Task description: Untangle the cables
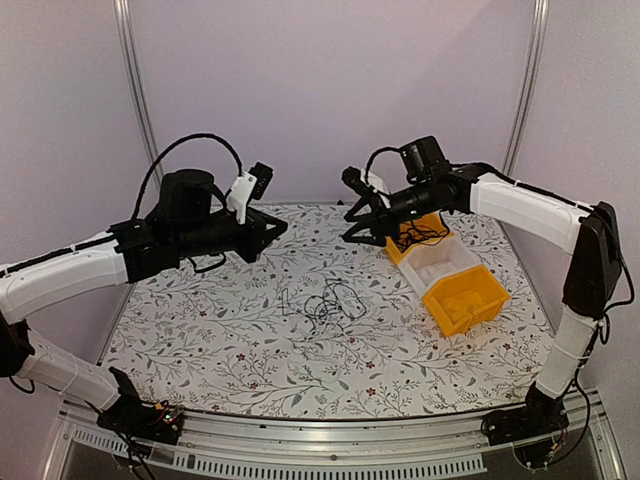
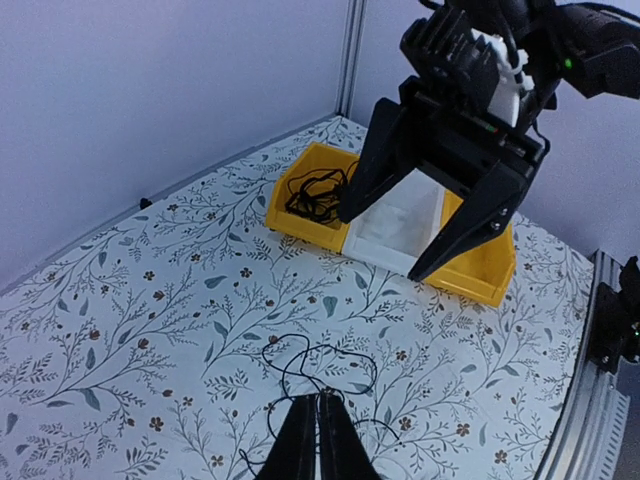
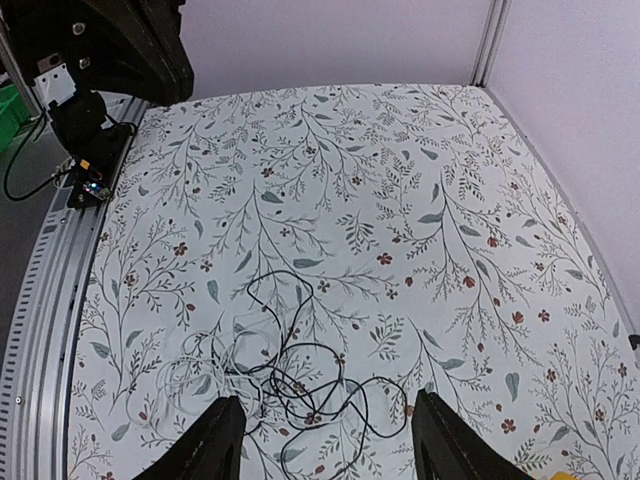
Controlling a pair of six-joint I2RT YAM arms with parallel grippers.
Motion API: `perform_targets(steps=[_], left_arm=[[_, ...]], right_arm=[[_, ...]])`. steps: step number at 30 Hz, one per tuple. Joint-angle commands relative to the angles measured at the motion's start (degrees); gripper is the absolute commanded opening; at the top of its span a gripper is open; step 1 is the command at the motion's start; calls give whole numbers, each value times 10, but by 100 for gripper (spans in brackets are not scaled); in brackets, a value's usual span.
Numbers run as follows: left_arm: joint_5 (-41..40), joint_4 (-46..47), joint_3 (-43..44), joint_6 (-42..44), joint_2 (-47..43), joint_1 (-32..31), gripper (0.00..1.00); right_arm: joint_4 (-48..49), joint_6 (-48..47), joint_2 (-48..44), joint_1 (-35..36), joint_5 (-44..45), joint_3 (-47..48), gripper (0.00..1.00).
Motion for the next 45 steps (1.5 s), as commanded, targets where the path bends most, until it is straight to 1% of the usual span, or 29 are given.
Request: perform_targets(steps=[1,3,4,5,6,7,8,10,12,14,17,19,22,25,27,28,30,31,33,35,38,39,42,45], left_arm=[[13,43,-29,25,-32,6,0],[-18,28,-27,11,-33,6,0],[-56,9,-25,-8,-31,6,3],[-102,-11,-26,-36,-30,7,12],[-145,-31,-31,-62,-32,10,23],[-163,-40,-44,-84,-37,14,33],[-158,-34,-65,-96,-42,18,40],[-123,-11,-103,-124,-44,24,50],[-94,6,-130,-151,-28,30,52],[-70,22,-137,-172,4,32,49],[-52,25,-125,-186,68,35,41],[-30,30,-111,-189,106,38,39],[-10,43,-96,-192,147,43,39],[0,41,-78,-196,188,51,33],[14,47,-69,-195,204,55,28],[21,52,-67,-194,211,56,23],[31,53,-60,-192,217,59,9],[36,53,-57,-188,215,59,5],[39,57,-56,-177,205,59,0],[52,63,-57,-157,181,58,0],[85,95,-62,-122,123,56,0],[94,102,-65,-111,102,55,0],[99,109,-67,-86,46,53,0],[110,93,-52,-62,20,53,0]], right_arm=[[-14,17,31,48,15,75,63],[-1,22,48,65,35,88,63],[3,22,56,70,46,91,63],[6,27,73,74,53,94,63],[5,30,86,77,61,97,62],[3,32,104,81,69,99,61],[0,30,118,86,84,101,61],[6,10,154,96,124,100,59],[23,6,178,99,161,97,57],[34,14,193,100,180,97,56],[31,27,200,100,184,96,55],[27,27,193,99,187,85,55],[35,24,175,99,197,55,55],[47,23,164,99,194,28,56],[47,23,168,100,191,27,56],[47,24,171,99,189,30,56],[46,28,178,99,184,35,56],[46,31,179,100,180,36,56],[47,33,175,99,177,38,56],[48,33,168,100,179,40,56],[47,32,144,98,168,44,57],[48,31,136,98,164,47,58],[53,26,99,98,154,58,68],[61,18,66,98,136,70,73]])
